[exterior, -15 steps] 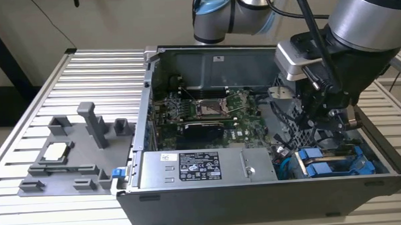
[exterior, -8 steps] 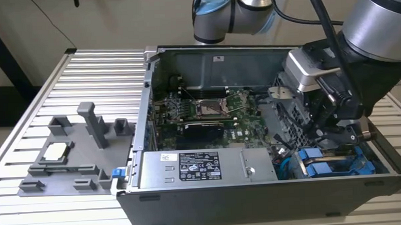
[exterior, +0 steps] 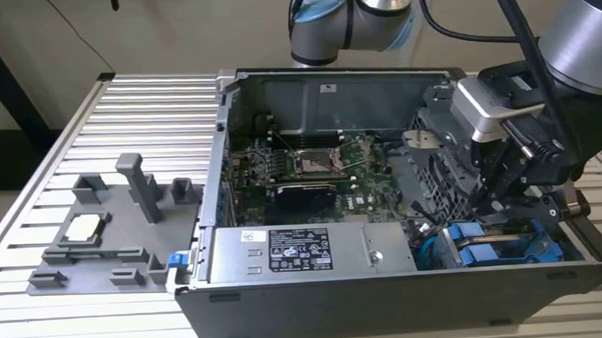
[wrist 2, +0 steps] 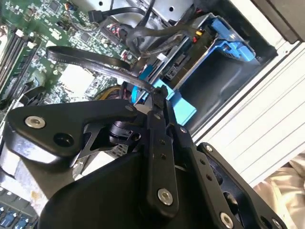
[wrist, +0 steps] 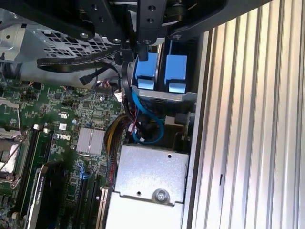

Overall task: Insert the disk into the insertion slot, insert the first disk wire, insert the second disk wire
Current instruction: 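Insert the first disk wire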

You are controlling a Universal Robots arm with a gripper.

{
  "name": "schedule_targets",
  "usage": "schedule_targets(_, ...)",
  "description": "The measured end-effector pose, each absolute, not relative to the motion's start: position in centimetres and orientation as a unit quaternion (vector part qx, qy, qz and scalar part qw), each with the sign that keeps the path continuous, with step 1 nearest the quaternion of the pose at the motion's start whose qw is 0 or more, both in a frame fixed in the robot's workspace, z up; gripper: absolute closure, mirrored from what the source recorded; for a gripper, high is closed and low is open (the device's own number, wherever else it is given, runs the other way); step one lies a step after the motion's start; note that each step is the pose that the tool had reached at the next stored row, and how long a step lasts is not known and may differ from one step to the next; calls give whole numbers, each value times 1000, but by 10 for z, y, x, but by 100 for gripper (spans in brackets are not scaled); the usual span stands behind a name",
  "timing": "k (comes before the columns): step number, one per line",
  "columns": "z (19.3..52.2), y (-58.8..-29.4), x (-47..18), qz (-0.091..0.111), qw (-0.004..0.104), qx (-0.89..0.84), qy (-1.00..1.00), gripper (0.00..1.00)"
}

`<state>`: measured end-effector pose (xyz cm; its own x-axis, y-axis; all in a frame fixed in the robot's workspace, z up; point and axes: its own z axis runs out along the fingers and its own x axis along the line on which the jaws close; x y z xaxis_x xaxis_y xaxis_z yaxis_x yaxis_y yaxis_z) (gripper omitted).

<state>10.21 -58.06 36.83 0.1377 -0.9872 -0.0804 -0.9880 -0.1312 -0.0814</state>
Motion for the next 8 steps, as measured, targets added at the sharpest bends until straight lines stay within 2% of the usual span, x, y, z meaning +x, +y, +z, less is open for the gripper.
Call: schedule_targets(8, 365, -581, 110, -8, 39, -743, 668, 84)
